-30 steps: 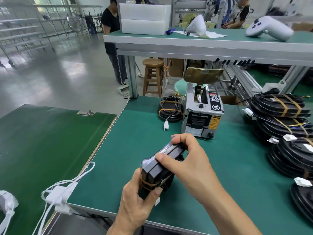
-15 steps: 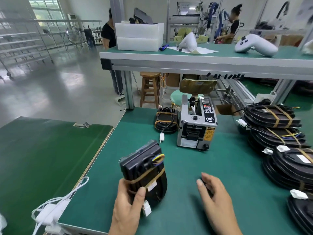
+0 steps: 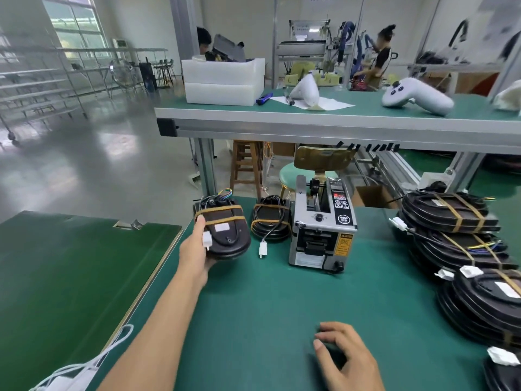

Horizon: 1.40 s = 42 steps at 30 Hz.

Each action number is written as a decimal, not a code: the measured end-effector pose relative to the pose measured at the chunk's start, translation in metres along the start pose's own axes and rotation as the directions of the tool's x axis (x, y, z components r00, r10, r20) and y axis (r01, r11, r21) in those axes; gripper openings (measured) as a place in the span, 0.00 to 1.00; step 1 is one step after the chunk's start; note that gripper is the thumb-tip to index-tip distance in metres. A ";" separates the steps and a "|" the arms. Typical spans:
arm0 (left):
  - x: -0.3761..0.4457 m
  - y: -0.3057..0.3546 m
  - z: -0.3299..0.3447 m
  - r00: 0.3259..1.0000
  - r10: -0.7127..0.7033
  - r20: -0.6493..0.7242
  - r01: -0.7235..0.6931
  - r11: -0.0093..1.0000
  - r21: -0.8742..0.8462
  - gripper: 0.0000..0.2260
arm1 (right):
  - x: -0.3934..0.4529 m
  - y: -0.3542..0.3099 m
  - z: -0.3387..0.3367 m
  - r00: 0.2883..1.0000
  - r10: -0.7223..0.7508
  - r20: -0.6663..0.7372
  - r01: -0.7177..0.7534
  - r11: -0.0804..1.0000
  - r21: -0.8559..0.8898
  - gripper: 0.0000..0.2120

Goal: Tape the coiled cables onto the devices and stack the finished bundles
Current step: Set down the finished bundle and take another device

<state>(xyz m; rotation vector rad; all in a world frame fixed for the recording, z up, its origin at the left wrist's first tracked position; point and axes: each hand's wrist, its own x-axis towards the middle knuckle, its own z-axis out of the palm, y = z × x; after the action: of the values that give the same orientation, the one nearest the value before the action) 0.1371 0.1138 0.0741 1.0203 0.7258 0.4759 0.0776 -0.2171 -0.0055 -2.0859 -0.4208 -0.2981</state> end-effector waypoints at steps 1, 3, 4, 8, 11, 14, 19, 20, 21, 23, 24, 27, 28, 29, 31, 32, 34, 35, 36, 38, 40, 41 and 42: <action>0.014 0.005 0.007 1.000 -0.018 0.000 0.018 1.000 0.019 0.16 | 0.000 0.002 0.001 1.000 -0.020 -0.013 0.020 1.000 -0.002 0.17; 0.040 0.012 0.014 0.999 -0.051 0.010 0.050 0.995 0.091 0.18 | 0.001 0.004 0.003 0.997 -0.062 -0.042 0.062 0.998 0.000 0.14; 0.052 0.013 0.014 0.998 -0.062 0.015 0.060 0.990 0.126 0.19 | 0.001 0.005 0.004 0.995 -0.085 -0.055 0.086 0.996 0.006 0.12; 0.093 0.007 0.003 0.994 -0.105 0.037 0.095 0.971 0.218 0.21 | 0.002 0.014 0.009 0.994 -0.095 -0.045 0.096 0.995 0.028 0.09; 0.116 0.004 -0.005 0.990 -0.129 0.059 0.109 0.959 0.262 0.23 | 0.001 0.022 0.010 0.995 -0.099 -0.003 0.099 0.995 -0.015 0.07; 0.132 0.008 -0.003 0.988 -0.120 0.095 0.082 0.941 0.329 0.23 | 0.001 0.027 0.010 0.994 -0.109 0.006 0.109 0.993 -0.047 0.02; 0.148 0.005 0.013 0.988 -0.125 0.093 0.087 0.937 0.338 0.23 | 0.003 0.022 0.011 0.989 -0.146 -0.009 0.145 0.987 -0.065 0.04; 0.150 0.004 0.016 0.990 -0.122 0.077 0.089 0.938 0.336 0.23 | 0.004 0.022 0.011 0.989 -0.149 -0.009 0.148 0.987 -0.068 0.04; 0.153 0.004 0.019 0.993 -0.108 0.053 0.082 0.934 0.349 0.23 | 0.004 0.021 0.011 0.988 -0.151 -0.010 0.150 0.986 -0.074 0.05; 0.157 0.006 0.021 0.999 -0.047 -0.008 0.046 0.910 0.413 0.24 | 0.004 0.019 0.011 0.988 -0.153 -0.013 0.151 0.986 -0.075 0.05; 0.160 0.008 0.021 0.999 -0.016 -0.034 0.030 0.891 0.453 0.25 | 0.004 0.018 0.010 0.988 -0.155 -0.017 0.153 0.985 -0.075 0.05; 0.164 0.014 0.016 0.994 0.046 -0.097 0.020 0.808 0.589 0.28 | 0.004 0.016 0.007 0.987 -0.158 0.001 0.158 0.984 -0.088 0.04; 0.165 0.016 0.015 0.992 0.063 -0.110 0.021 0.772 0.636 0.28 | 0.004 0.016 0.007 0.988 -0.157 0.008 0.157 0.983 -0.096 0.04; 0.165 0.018 0.014 0.991 0.074 -0.113 0.022 0.736 0.677 0.29 | 0.004 0.015 0.006 0.988 -0.155 0.011 0.155 0.983 -0.098 0.04; 0.163 0.020 0.014 0.992 0.080 -0.100 0.015 0.705 0.709 0.28 | 0.005 0.013 0.006 0.989 -0.149 0.010 0.149 0.983 -0.103 0.04; 0.164 0.021 0.014 0.993 0.078 -0.091 0.009 0.709 0.705 0.27 | 0.005 0.012 0.006 0.990 -0.143 0.014 0.144 0.984 -0.109 0.04; 0.167 0.018 0.013 0.994 0.066 -0.087 0.012 0.726 0.687 0.25 | 0.004 0.013 0.005 0.991 -0.127 0.046 0.132 0.984 -0.120 0.04; 0.169 0.017 0.013 0.994 0.062 -0.088 0.013 0.744 0.669 0.24 | 0.004 0.014 0.004 0.991 -0.114 0.066 0.122 0.984 -0.131 0.04; 0.171 0.016 0.013 0.995 0.057 -0.087 0.012 0.764 0.645 0.24 | 0.003 0.015 0.004 0.992 -0.098 0.084 0.109 0.984 -0.143 0.04; 0.173 0.015 0.012 0.994 0.056 -0.093 0.013 0.794 0.608 0.25 | 0.001 0.016 0.005 0.993 -0.061 0.099 0.074 0.988 -0.137 0.05; 0.171 0.013 0.009 0.995 0.055 -0.089 0.005 0.824 0.566 0.29 | 0.000 0.014 0.006 0.996 -0.006 0.087 0.016 0.993 -0.113 0.05; 0.168 0.012 0.007 0.994 0.059 -0.089 -0.001 0.837 0.548 0.31 | -0.001 0.011 0.006 0.996 0.017 0.083 -0.009 0.995 -0.099 0.05; 0.163 0.011 0.006 0.992 0.071 -0.106 -0.003 0.840 0.542 0.33 | -0.002 0.008 0.006 0.997 0.031 0.076 -0.025 0.996 -0.084 0.05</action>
<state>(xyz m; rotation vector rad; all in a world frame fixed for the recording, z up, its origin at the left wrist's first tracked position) 0.2513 0.2233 0.0342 1.5507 0.9832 0.3726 0.0795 -0.2162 -0.0158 -2.1880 -0.4312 -0.2229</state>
